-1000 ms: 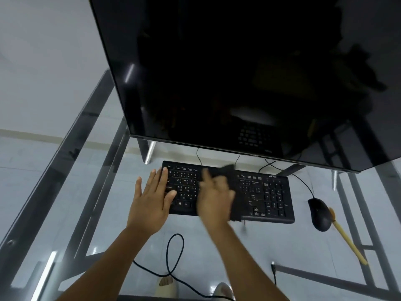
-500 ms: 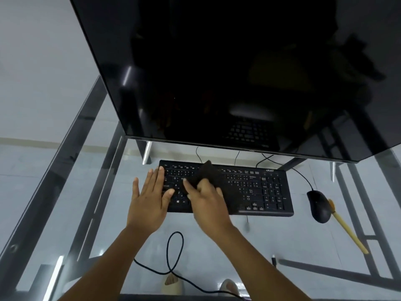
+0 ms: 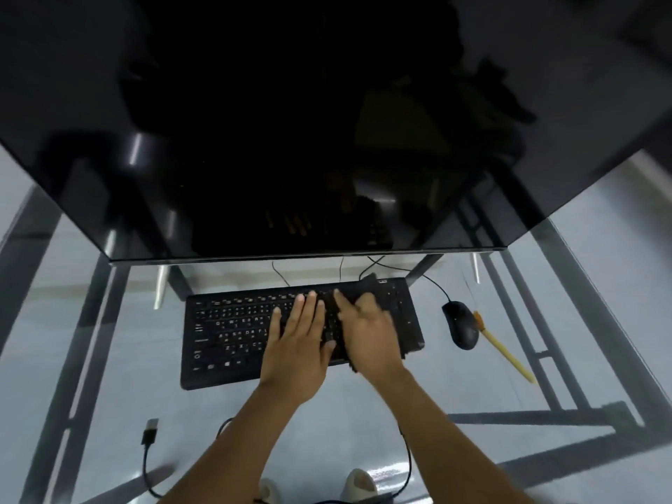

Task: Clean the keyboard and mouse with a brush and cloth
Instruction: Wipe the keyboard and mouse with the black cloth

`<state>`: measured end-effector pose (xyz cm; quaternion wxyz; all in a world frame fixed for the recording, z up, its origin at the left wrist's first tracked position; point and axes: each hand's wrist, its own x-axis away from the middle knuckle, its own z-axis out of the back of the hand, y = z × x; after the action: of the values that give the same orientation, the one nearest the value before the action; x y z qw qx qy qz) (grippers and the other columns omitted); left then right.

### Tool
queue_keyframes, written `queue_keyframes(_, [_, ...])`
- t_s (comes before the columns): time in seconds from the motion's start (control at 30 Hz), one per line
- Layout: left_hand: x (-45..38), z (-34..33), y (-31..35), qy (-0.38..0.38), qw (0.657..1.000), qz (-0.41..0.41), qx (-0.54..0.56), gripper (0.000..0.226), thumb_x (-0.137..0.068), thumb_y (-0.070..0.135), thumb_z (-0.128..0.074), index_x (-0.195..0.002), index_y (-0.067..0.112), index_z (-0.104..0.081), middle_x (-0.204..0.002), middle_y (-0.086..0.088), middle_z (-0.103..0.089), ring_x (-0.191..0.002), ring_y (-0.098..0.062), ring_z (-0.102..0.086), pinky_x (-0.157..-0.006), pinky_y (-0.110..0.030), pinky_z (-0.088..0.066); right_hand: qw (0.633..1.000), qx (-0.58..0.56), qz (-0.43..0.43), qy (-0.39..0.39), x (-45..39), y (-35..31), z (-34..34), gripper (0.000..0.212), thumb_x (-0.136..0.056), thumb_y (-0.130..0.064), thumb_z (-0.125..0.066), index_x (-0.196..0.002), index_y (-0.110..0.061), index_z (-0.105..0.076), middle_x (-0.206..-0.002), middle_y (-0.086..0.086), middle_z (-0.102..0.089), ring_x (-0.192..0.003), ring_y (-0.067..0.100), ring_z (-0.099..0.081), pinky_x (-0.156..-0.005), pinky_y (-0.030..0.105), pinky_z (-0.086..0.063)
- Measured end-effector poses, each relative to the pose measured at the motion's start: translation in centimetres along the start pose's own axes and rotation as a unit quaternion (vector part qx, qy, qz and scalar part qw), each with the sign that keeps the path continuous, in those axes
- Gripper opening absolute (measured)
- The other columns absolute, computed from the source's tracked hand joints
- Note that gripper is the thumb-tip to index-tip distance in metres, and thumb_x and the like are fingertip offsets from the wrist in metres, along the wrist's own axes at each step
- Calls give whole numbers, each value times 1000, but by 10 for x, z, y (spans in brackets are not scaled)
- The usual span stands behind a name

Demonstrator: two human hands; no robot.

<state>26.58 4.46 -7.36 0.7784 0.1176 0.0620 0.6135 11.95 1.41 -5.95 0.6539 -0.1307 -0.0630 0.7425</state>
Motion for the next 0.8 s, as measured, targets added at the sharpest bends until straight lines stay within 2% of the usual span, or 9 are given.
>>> queue_keyframes(0.07, [1,-7,-2,3,1000,-8,-17,65,-95,48,-20,-148,10,-29,-157,-6,-22,-145,-23,-15,-114,-49,-8,997,5,-70,31,-13,31,15,38,-96,-19,-50,-134,-25,-54,-89,9,-48,-57,26,-53,-62,35,-55])
queue_keyframes(0.17, [3,-11,-6,10,999,-21,-32,64,-97,48,-21,-148,9,-26,-157,-7,-21,-146,-23,-14,-113,-50,-9,975,0,-218,45,-23,57,24,39,-101,-23,-36,-138,-27,-47,-98,13,-47,-67,31,-55,-73,37,-53])
queue_keyframes(0.27, [5,-13,-2,14,999,-11,-29,64,-97,46,-23,-148,8,-26,-157,-7,-20,-146,-23,-12,-113,-51,-10,988,-8,-140,63,-9,21,7,43,-94,-17,-38,-134,-19,-53,-92,12,-53,-64,29,-57,-67,40,-54])
queue_keyframes(0.4, [5,-12,-2,13,999,-25,-26,64,-97,46,-21,-148,8,-24,-157,-7,-20,-146,-22,-11,-113,-50,-11,999,4,32,0,38,0,-3,51,-83,-16,-64,-133,-17,-55,-84,8,-53,-58,25,-55,-55,32,-51])
queue_keyframes(0.47, [4,-12,-4,11,999,-33,-27,65,-98,48,-21,-148,8,-24,-157,-6,-19,-146,-21,-11,-113,-49,-10,999,-10,-37,21,39,32,7,46,-86,-13,-62,-132,-18,-57,-84,11,-53,-49,28,-54,-48,35,-53])
queue_keyframes(0.57, [5,-12,-7,5,999,-28,-28,65,-99,49,-19,-149,9,-23,-158,-6,-18,-146,-21,-9,-113,-49,-10,980,-7,-194,54,39,68,12,41,-94,-12,-50,-135,-12,-53,-88,15,-52,-49,29,-54,-52,41,-56])
queue_keyframes(0.63, [6,-13,-6,1,999,-24,-26,65,-98,49,-19,-149,9,-23,-158,-6,-18,-146,-21,-9,-114,-50,-11,986,-25,-160,31,45,49,7,43,-94,-13,-50,-137,-11,-49,-92,14,-51,-51,27,-55,-54,41,-56])
queue_keyframes(0.73, [4,-10,-6,-13,999,-33,-18,65,-98,50,-17,-149,9,-23,-158,-5,-18,-146,-21,-10,-113,-48,-10,999,-23,24,-31,58,30,5,45,-94,-17,-49,-139,-15,-48,-93,10,-50,-57,23,-57,-59,33,-56])
queue_keyframes(0.8, [5,-4,-12,-21,998,-53,-22,66,-98,53,-12,-149,12,-21,-158,-3,-17,-146,-18,-9,-114,-45,-7,999,-50,0,-8,41,45,15,41,-94,-15,-49,-135,-15,-54,-93,12,-52,-54,26,-56,-58,32,-55])
